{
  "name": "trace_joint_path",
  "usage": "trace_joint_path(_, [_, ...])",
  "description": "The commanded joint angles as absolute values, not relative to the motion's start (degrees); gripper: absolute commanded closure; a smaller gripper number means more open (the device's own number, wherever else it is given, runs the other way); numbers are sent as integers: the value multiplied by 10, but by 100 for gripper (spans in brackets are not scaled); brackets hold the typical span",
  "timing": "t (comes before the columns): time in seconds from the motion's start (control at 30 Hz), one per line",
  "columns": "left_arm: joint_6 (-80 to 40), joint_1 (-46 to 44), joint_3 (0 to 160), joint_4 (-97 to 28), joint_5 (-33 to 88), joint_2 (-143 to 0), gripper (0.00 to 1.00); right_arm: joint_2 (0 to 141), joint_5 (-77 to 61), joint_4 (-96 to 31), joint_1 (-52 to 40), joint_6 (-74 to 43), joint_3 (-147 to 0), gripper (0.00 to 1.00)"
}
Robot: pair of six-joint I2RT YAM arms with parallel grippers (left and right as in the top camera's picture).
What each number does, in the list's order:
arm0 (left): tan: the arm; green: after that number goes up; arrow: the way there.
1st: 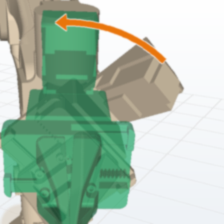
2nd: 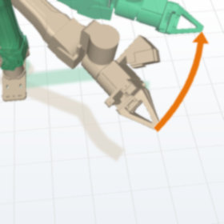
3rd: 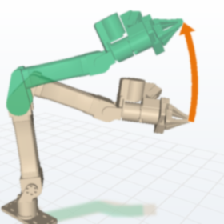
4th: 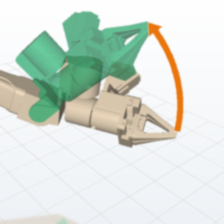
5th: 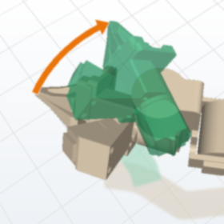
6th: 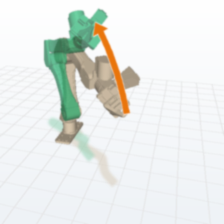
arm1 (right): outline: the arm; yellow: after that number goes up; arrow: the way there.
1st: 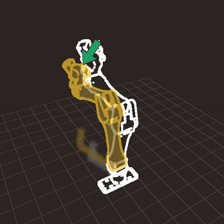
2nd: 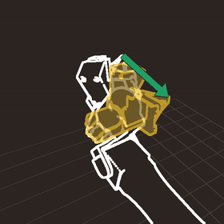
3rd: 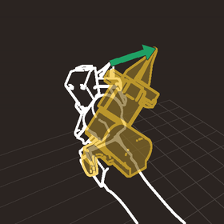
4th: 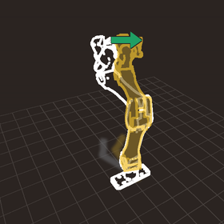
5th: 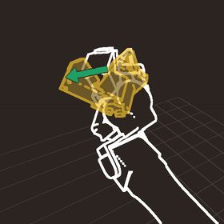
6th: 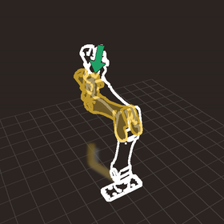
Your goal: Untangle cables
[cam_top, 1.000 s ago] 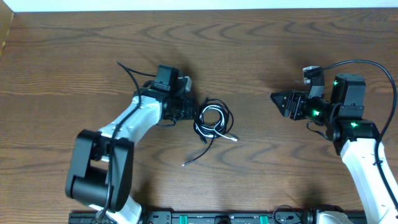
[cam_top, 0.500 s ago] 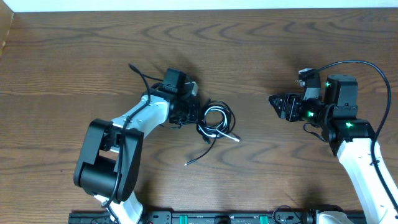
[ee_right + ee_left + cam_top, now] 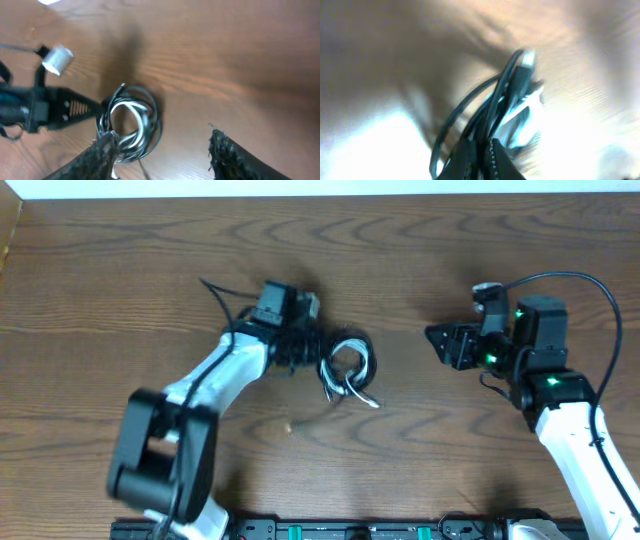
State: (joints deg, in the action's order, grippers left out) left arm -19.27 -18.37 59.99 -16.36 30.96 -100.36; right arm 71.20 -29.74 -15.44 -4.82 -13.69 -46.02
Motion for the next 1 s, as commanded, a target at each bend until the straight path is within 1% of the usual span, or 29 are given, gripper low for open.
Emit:
trace_joint_path(0.0, [-270,-182,639,-111,343,-912,93,712,-300,-116,-81,-182,-470,44])
trace_joint_path(0.17, [-310,-182,639,-77,343,-862,93,712,-300,-46,-119,-216,-470,45])
trace_joint_path(0.27, [-337,-182,639,-78,344,-857,93,712,-299,0,-141,-223,-470,48])
trace_joint_path(0.37, [-366,-182,639,-71,344,-857,93,713,-295,31,-158,-223,-470,48])
trace_joint_path(0.5, [-408,-182,639,-47,343,-857,93,716,-271,39,-171,-223,-470,48])
trace_joint_path(0.73, [-527,-181,639,44,343,-857,93,738,-291,40,-174,-222,-470,48])
trace_joint_path(0.97, [-648,-181,639,157,343,-857,93,757,-349,62,-174,-163,-470,37])
